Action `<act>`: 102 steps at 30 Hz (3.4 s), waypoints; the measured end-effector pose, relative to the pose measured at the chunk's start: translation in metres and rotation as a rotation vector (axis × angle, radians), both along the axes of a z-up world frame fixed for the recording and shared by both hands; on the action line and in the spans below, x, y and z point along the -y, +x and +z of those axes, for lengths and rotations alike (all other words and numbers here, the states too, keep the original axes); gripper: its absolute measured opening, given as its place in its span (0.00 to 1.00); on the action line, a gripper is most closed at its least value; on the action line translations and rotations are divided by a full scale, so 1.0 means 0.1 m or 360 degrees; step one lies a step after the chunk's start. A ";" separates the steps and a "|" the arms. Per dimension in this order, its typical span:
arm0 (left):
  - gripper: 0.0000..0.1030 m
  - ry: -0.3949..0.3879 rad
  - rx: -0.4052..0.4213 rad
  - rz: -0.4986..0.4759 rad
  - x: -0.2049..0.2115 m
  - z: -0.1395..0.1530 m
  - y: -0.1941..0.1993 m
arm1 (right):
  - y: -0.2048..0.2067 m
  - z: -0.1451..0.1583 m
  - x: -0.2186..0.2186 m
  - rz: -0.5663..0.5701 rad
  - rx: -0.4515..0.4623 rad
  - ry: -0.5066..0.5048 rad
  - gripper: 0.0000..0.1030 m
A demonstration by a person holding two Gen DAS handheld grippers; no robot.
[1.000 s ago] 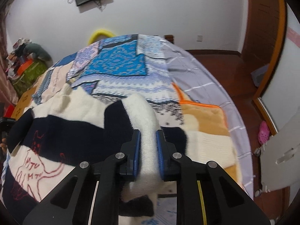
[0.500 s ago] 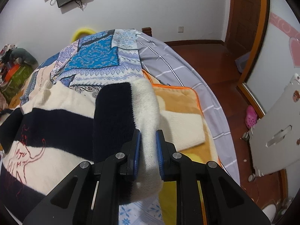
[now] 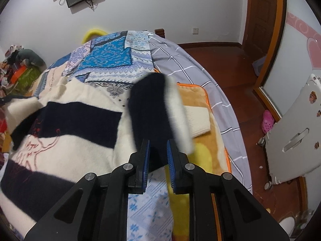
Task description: Fold small clothes
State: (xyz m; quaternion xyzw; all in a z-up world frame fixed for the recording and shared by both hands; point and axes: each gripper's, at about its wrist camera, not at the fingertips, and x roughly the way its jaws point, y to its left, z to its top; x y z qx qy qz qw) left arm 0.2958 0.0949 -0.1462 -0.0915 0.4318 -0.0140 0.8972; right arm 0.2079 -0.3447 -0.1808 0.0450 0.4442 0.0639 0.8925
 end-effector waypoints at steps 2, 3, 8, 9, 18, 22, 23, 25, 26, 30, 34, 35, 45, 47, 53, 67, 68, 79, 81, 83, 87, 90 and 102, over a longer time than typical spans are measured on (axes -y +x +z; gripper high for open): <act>0.07 0.0001 0.0002 -0.0035 0.12 0.00 -0.04 | -0.06 0.05 -0.02 0.0024 0.0018 -0.0002 0.15; 0.07 0.0000 0.0000 -0.0050 0.16 -0.01 -0.05 | -0.09 0.09 -0.05 0.0041 0.0029 -0.0005 0.15; 0.07 0.0005 -0.0025 -0.0107 0.35 -0.06 -0.15 | -0.17 0.25 -0.16 0.0113 0.0088 0.0016 0.24; 0.07 0.0011 -0.0033 -0.0113 0.38 -0.08 -0.18 | -0.17 0.29 -0.21 0.0134 0.0107 0.0017 0.26; 0.09 0.0002 -0.0109 -0.0158 0.37 -0.15 -0.37 | -0.15 0.58 -0.74 0.0343 0.0211 0.0071 0.26; 0.25 0.0024 -0.0048 -0.0119 0.25 -0.02 -0.50 | -0.13 0.72 -1.08 0.0467 0.0254 0.0064 0.27; 0.29 0.0030 -0.0029 -0.0102 0.22 0.01 -0.53 | -0.12 0.74 -1.15 0.0489 0.0262 0.0061 0.27; 0.41 0.0051 0.0015 -0.0061 0.12 0.09 -0.61 | -0.10 0.80 -1.33 0.0552 0.0283 0.0061 0.27; 0.42 0.0065 0.0033 -0.0043 0.07 0.13 -0.64 | -0.09 0.82 -1.39 0.0571 0.0288 0.0061 0.27; 0.44 0.0124 0.0073 0.0039 -0.17 0.21 -0.77 | -0.04 0.87 -1.73 0.0680 0.0305 0.0059 0.30; 0.51 0.0136 0.0079 0.0128 -0.44 0.22 -0.88 | 0.00 0.88 -2.10 0.0802 0.0310 0.0047 0.34; 0.51 0.0145 0.0075 0.0147 -0.50 0.20 -0.91 | 0.00 0.87 -2.21 0.0835 0.0305 0.0045 0.34; 0.55 0.0171 -0.0025 0.0245 -0.92 -0.11 -1.07 | 0.11 0.57 -3.05 0.1071 0.0159 -0.0025 0.38; 0.55 0.0158 -0.0060 0.0248 -0.97 -0.20 -1.07 | 0.13 0.48 -3.21 0.1112 0.0118 -0.0048 0.38; 0.55 0.0115 -0.0162 0.0238 -1.04 -0.52 -1.01 | 0.21 0.19 -3.61 0.1217 0.0009 -0.0178 0.42; 0.55 0.0048 -0.0314 0.0159 -0.97 -1.01 -0.83 | 0.40 -0.30 -3.90 0.1307 -0.0124 -0.0351 0.49; 0.55 0.0045 -0.0318 0.0159 -0.97 -1.03 -0.82 | 0.40 -0.30 -3.91 0.1315 -0.0117 -0.0351 0.49; 0.66 0.0116 -0.0347 0.0147 -0.86 -1.11 -0.83 | 0.45 -0.13 -3.73 0.1216 -0.0040 -0.0231 0.08; 0.67 0.0146 -0.0351 0.0142 -0.82 -1.12 -0.83 | 0.43 -0.02 -3.62 0.1180 -0.0007 -0.0181 0.08; 0.69 0.0179 -0.0352 0.0143 -0.79 -1.12 -0.82 | 0.41 0.08 -3.52 0.1147 0.0029 -0.0155 0.08; 0.73 0.0197 -0.0362 0.0157 -0.79 -1.13 -0.81 | 0.38 0.30 -3.20 0.1043 0.0101 -0.0098 0.08; 0.78 0.0166 -0.0374 0.0198 -0.84 -1.15 -0.81 | 0.39 0.37 -2.98 0.0973 0.0118 -0.0082 0.08; 0.80 0.0286 -0.0388 0.0231 -0.73 -1.14 -0.81 | 0.40 0.07 -2.13 0.0794 -0.0135 -0.0008 0.08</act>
